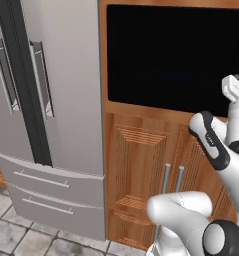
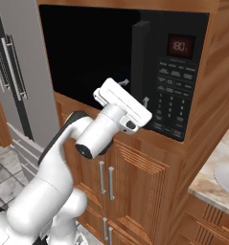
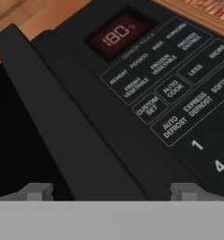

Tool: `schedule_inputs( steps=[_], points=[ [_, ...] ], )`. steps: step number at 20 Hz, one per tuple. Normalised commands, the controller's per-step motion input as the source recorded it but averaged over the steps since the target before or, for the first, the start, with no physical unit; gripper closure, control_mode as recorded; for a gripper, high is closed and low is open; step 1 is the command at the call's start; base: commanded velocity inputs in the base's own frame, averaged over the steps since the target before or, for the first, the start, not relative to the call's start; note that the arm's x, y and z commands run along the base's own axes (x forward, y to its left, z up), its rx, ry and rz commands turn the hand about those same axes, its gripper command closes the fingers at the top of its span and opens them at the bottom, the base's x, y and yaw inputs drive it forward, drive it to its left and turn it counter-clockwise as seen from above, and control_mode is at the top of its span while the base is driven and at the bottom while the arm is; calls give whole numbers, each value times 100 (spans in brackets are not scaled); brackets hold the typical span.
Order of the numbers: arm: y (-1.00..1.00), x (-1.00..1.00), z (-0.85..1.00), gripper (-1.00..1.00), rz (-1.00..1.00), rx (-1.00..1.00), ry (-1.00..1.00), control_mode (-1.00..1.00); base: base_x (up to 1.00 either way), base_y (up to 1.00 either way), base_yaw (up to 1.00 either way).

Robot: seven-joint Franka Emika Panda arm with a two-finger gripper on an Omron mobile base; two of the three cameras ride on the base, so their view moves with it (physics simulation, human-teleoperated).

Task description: Pick the kebab skewer from the counter and place it in the microwave. Then turn on the microwave.

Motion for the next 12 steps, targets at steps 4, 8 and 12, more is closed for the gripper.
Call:
schedule_inputs(
  steps=[4, 8, 12],
  points=[
    [-22, 0, 0, -100, 1, 0, 0, -100, 0, 0, 0],
    [0, 0, 0, -100, 0, 0, 0, -100, 0, 0, 0],
    [9, 0, 0, -100, 0, 0, 0, -100, 0, 0, 0]
  ],
)
